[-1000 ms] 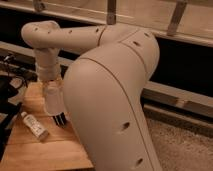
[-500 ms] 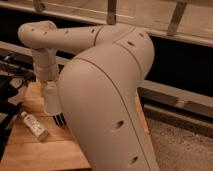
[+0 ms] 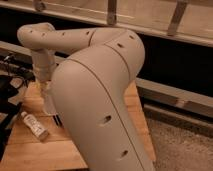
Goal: Place the ceramic cup over the eraser
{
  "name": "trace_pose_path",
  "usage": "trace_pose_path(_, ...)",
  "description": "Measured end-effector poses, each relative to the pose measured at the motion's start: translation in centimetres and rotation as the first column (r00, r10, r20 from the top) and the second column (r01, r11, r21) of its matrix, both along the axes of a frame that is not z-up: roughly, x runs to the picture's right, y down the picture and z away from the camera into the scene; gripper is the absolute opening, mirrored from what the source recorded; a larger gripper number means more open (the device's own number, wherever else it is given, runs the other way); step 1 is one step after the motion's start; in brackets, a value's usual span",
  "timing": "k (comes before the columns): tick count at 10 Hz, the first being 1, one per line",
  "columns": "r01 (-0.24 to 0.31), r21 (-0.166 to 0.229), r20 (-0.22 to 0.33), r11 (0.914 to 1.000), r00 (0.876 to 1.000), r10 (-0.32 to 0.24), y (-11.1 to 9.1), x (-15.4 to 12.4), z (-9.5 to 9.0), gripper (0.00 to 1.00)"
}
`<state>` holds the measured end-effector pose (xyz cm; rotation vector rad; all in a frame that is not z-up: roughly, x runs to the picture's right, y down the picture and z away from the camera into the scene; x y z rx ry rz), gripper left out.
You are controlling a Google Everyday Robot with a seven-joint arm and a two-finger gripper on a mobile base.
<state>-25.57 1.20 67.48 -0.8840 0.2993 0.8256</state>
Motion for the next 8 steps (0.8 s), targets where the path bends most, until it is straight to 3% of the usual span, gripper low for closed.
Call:
trace_pose_path(6, -0.031, -0.029, 0.049, 0.9991, 0.998, 0.033, 0.8, 0.0, 0.9, 0.8)
trace_pose_path(8, -0.034, -0.03, 0.035, 0.999, 0.999, 0.035, 1.2, 1.0, 0.8, 0.65)
